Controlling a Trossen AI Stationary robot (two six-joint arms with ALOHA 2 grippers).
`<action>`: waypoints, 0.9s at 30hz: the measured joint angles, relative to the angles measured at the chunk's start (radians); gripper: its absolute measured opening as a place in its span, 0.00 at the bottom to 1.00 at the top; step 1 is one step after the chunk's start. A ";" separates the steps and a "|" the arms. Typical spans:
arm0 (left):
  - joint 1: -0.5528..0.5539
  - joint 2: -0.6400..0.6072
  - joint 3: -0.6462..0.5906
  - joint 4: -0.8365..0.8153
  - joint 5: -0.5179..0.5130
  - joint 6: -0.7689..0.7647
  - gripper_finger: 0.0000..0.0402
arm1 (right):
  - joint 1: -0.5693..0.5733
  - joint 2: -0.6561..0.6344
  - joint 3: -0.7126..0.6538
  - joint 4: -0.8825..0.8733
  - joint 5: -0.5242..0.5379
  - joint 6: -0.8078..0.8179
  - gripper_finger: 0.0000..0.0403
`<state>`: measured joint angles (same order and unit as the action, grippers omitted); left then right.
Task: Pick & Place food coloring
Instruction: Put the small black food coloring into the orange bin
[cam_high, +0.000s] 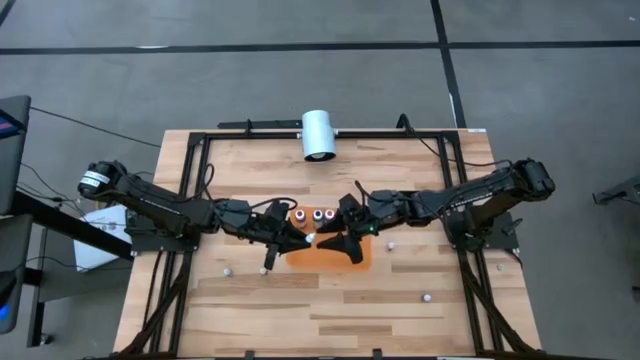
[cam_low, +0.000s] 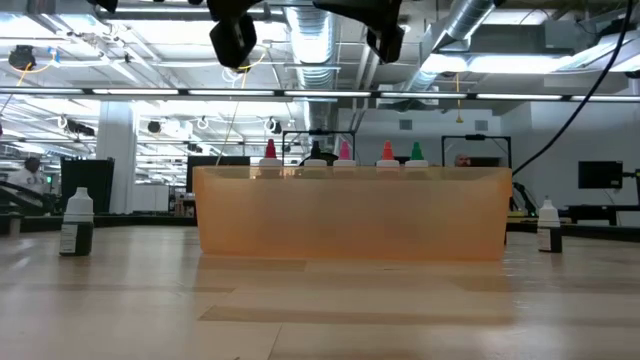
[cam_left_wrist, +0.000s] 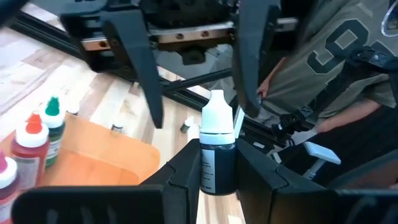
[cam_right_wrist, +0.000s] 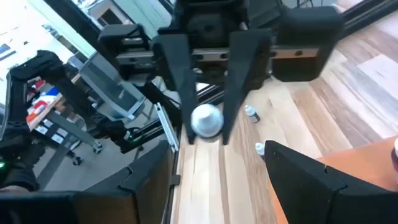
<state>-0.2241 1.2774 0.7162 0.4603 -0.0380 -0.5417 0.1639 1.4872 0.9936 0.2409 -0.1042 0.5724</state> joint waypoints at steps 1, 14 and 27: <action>0.000 0.000 0.000 0.000 0.001 -0.002 0.18 | -0.003 0.000 0.000 0.000 -0.007 0.004 0.61; 0.000 0.000 0.000 0.001 0.002 -0.048 0.18 | -0.016 -0.001 0.000 0.045 0.024 0.006 0.61; 0.020 0.000 0.000 0.002 -0.015 -0.057 0.18 | -0.018 0.008 0.000 0.044 0.079 -0.007 0.61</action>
<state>-0.2044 1.2774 0.7162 0.4622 -0.0528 -0.5991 0.1459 1.4956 0.9931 0.2852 -0.0253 0.5658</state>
